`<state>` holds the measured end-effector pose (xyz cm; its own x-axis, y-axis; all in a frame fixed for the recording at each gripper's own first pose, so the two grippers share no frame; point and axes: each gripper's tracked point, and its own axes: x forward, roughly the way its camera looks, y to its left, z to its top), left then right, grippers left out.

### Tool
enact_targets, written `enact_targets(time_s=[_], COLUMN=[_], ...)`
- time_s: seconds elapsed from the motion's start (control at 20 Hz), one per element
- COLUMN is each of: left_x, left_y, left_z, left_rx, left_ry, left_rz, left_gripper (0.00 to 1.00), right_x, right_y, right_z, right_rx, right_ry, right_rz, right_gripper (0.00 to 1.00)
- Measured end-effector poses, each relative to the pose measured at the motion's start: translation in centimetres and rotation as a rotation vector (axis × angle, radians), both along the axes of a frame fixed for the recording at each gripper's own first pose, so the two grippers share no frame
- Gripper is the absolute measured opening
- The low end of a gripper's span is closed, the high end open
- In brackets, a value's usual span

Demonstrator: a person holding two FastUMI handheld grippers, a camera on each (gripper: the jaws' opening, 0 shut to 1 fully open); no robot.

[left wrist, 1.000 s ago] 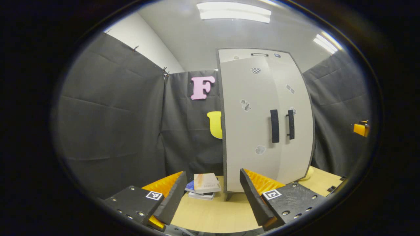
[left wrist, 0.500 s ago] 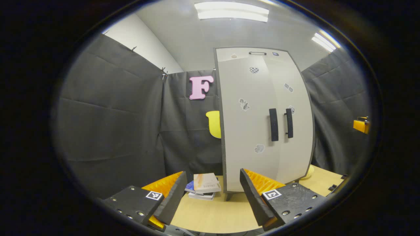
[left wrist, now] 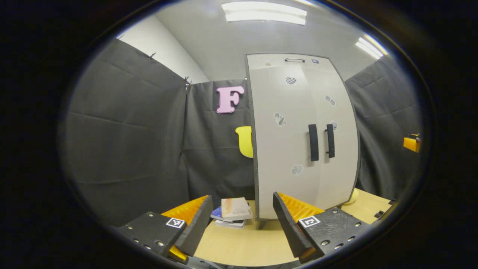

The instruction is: Grab one shoe with the right hand and put it into the shoe cabinet, grab the other shoe with the left hand and put it into the shoe cabinet; then close the right door with the right hand and the left door with the left hand.

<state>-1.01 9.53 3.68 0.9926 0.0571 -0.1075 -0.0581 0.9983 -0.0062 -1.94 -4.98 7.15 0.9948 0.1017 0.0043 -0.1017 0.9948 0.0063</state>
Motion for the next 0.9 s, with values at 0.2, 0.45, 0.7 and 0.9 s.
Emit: enact_targets(time_s=[0.2, 0.45, 0.7, 0.9], left_x=[0.2, 0.2, 0.3, 0.7], left_y=[0.0, 0.4, 1.2, 1.7], left_z=[0.1, 0.3, 0.2, 0.3], left_rx=[0.006, 0.011, 0.011, 0.006], left_ry=[-0.004, -0.014, -0.013, -0.016], left_rz=[-0.005, 0.001, 0.011, 0.016], left_gripper=[0.99, 0.99, 1.0, 0.99], right_x=[0.0, 0.4, 0.6, 0.9], right_y=[0.1, 0.4, 0.7, 1.3], right_z=[0.1, 0.2, 0.3, 0.6], right_rx=[0.004, 0.009, 0.015, 0.016], right_ry=[-0.003, -0.008, -0.008, -0.017], right_rz=[-0.002, -0.004, -0.007, -0.007], right_gripper=[0.98, 0.98, 0.98, 0.97])
